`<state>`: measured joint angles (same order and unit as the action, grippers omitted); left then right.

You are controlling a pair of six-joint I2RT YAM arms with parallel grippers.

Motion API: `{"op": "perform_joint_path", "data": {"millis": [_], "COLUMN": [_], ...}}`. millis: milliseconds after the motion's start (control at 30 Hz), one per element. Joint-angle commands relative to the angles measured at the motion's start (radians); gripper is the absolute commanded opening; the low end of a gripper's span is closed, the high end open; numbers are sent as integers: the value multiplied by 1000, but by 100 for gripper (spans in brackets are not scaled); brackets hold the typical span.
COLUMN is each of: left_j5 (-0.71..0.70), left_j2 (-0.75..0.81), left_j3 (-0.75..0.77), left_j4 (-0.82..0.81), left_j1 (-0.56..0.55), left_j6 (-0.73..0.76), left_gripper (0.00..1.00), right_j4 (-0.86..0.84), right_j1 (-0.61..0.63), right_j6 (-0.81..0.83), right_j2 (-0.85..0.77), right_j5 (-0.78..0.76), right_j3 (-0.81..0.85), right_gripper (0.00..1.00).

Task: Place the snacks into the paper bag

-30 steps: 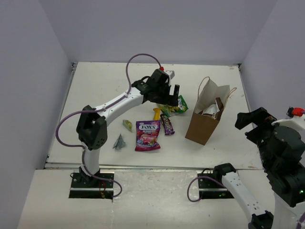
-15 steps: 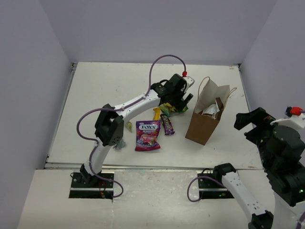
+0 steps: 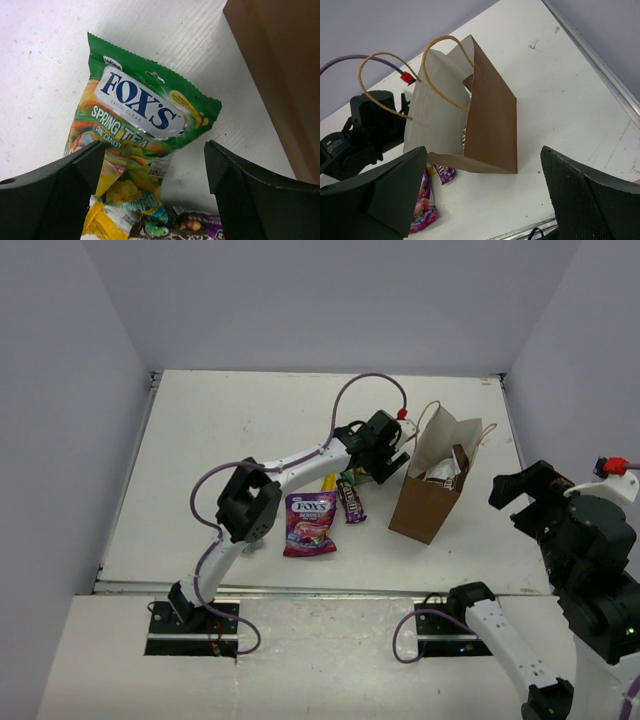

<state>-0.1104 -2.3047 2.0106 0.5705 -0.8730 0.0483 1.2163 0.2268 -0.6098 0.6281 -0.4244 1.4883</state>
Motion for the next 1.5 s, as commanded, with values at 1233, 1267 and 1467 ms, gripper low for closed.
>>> {"op": "perform_joint_path", "data": {"millis": [1233, 1267, 1467], "left_j5": [-244, -204, 101], "left_j2": [695, 708, 769], "left_j3": [-191, -181, -130], "left_j4": [-268, -262, -305], "left_j1": [16, 16, 16], "left_j6": [-309, -312, -418], "left_gripper": [0, 0, 0], "right_j4": [-12, -18, -40], "right_j1": [-4, -6, -4], "right_j6": [-5, -1, 16], "right_j2": [45, 50, 65], "right_j5": [58, 58, 68], "right_j3": [12, 15, 29], "right_gripper": [99, 99, 99]}}
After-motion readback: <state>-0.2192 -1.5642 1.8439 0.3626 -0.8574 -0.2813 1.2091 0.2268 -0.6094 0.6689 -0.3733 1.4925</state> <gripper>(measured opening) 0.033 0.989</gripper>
